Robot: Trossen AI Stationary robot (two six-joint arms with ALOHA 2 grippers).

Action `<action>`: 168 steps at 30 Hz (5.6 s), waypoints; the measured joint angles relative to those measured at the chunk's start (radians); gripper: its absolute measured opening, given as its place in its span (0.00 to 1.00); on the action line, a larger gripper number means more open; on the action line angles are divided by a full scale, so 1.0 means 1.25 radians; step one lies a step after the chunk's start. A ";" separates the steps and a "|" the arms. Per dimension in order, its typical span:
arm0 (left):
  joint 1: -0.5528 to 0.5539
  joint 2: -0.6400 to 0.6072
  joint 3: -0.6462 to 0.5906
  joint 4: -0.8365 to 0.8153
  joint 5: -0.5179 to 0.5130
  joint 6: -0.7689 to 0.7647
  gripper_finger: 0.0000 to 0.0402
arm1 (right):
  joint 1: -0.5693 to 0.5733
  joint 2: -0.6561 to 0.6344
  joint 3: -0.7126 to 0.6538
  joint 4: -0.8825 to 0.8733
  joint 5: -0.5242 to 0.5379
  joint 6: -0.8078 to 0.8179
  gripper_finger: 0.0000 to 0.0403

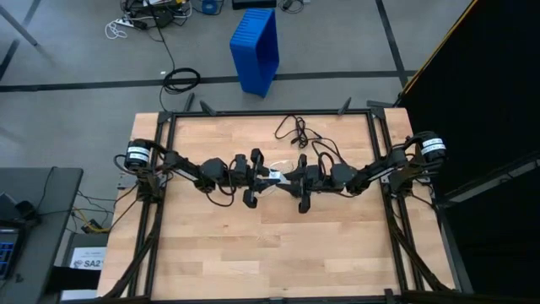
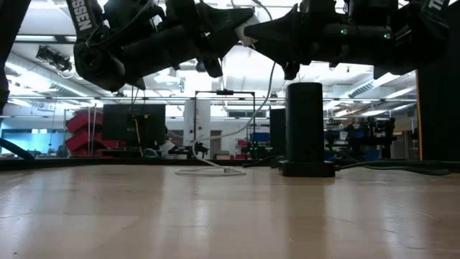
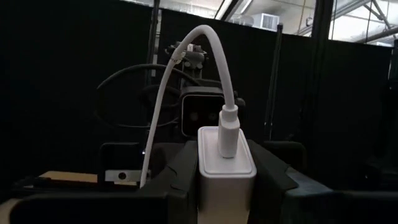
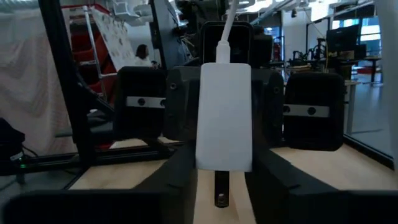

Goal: Insert USB
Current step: Insert the white charger adapter into the black outlet extension

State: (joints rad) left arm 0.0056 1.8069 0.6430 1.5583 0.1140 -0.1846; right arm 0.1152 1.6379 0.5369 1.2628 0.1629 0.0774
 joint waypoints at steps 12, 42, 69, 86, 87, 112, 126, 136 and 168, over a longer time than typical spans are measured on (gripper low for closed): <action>0.060 -0.145 -0.124 -0.019 0.059 -0.006 0.35 | -0.019 -0.099 0.000 -0.215 -0.005 0.078 0.17; 0.068 -0.301 0.006 -0.559 -0.052 0.431 0.34 | -0.061 -0.244 0.001 -0.504 -0.282 0.239 0.17; 0.064 -0.098 0.213 -0.501 -0.033 0.459 0.34 | -0.056 -0.238 0.002 -0.500 -0.292 0.251 0.17; -0.005 -0.188 0.209 -0.484 -0.805 0.838 0.06 | -0.059 -0.238 0.002 -0.508 -0.298 0.246 0.17; -0.012 -0.199 0.209 -0.484 -0.864 0.882 0.05 | -0.059 -0.238 0.002 -0.508 -0.303 0.246 0.17; -0.214 -0.251 0.035 -1.001 -0.982 0.316 0.04 | -0.120 -0.238 0.002 -0.564 -0.256 0.228 0.17; -0.218 -0.250 0.070 -0.801 -0.519 0.587 0.25 | -0.122 -0.240 0.004 -0.589 -0.256 0.243 0.17; -0.207 -0.209 0.193 -0.884 -0.476 0.777 0.58 | -0.124 -0.240 0.004 -0.600 -0.298 0.271 0.17; -0.100 -0.157 0.328 -1.070 -0.287 0.877 0.60 | -0.124 -0.237 0.048 -0.696 -0.421 0.310 0.17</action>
State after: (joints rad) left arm -0.1188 1.6112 1.0527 0.2204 -0.2443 0.9115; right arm -0.0402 1.3415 0.5970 0.3933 -0.3637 0.4648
